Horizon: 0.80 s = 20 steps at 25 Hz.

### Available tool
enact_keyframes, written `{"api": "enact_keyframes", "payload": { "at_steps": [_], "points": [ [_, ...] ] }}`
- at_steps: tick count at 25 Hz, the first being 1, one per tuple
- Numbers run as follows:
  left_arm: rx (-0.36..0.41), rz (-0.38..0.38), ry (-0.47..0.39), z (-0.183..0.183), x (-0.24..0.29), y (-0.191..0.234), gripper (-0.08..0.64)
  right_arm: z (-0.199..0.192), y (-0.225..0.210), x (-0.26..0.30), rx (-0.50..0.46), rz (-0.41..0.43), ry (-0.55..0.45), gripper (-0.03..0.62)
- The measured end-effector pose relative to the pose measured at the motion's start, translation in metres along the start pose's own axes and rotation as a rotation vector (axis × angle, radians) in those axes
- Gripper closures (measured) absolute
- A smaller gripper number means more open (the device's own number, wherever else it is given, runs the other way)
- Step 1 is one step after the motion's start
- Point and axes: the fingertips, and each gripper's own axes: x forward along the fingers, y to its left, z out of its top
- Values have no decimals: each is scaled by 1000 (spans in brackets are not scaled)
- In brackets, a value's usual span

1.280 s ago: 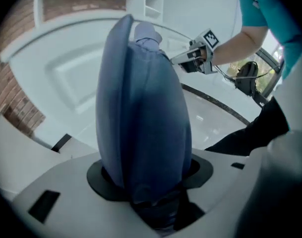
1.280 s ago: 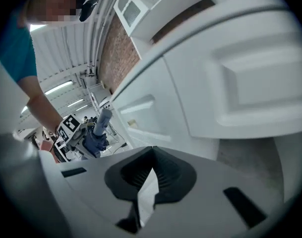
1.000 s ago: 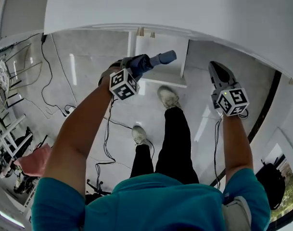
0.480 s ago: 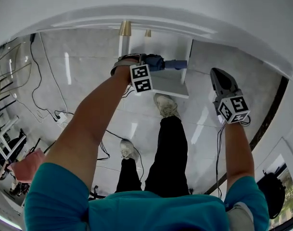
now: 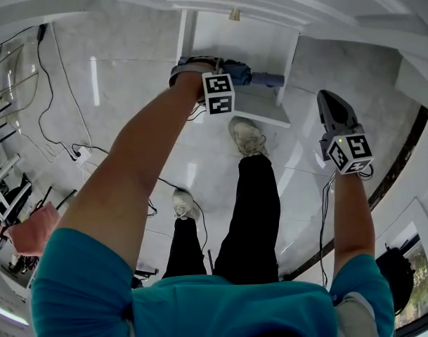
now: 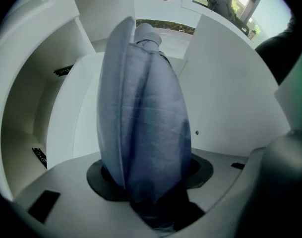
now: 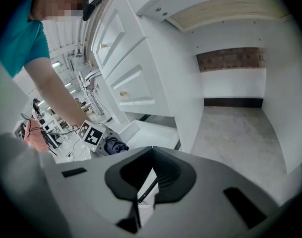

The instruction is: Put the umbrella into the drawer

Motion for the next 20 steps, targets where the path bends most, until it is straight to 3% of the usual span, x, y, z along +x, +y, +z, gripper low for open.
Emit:
{"api": "enact_keyframes", "payload": {
  "at_steps": [7, 14, 18, 20],
  "points": [
    [-9, -5, 35, 0, 14, 4, 304, -18, 4, 6, 10, 16, 1, 569],
    [-10, 4, 124, -4, 29, 4, 302, -29, -4, -2, 11, 2, 17, 569],
    [-76, 12, 177, -5, 39, 9, 302, -35, -8, -6, 21, -9, 25, 569],
    [-172, 9, 169, -1, 43, 15, 302, -38, -5, -7, 27, -9, 33, 569]
  ]
}}
